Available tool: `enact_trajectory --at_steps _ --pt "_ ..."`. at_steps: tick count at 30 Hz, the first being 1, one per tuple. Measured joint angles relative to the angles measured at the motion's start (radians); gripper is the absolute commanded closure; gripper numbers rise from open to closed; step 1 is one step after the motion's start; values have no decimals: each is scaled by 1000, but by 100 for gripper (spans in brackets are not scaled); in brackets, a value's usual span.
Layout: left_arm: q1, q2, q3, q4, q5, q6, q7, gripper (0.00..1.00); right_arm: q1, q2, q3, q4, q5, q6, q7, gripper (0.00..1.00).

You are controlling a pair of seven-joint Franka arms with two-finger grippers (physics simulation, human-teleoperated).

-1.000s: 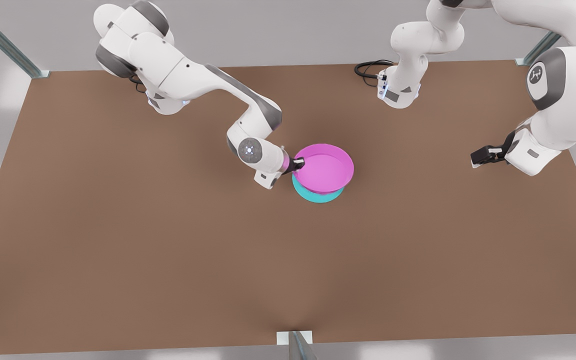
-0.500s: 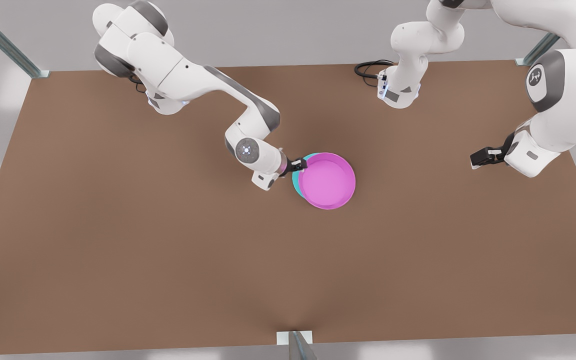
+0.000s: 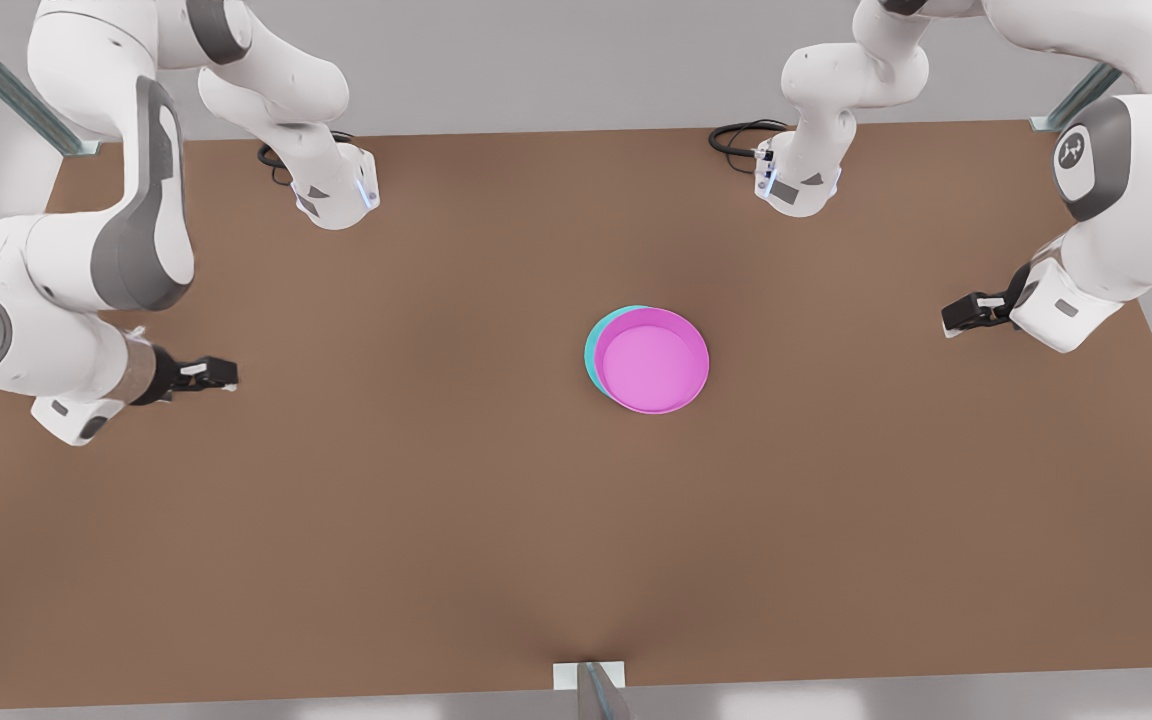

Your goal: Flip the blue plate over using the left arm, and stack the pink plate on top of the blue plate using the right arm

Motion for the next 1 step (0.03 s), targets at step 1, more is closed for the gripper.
enact_trajectory --at_steps 1 --pt "0 0 0 1 0 0 -1 0 -9 7 0 1 1 3 -15 0"
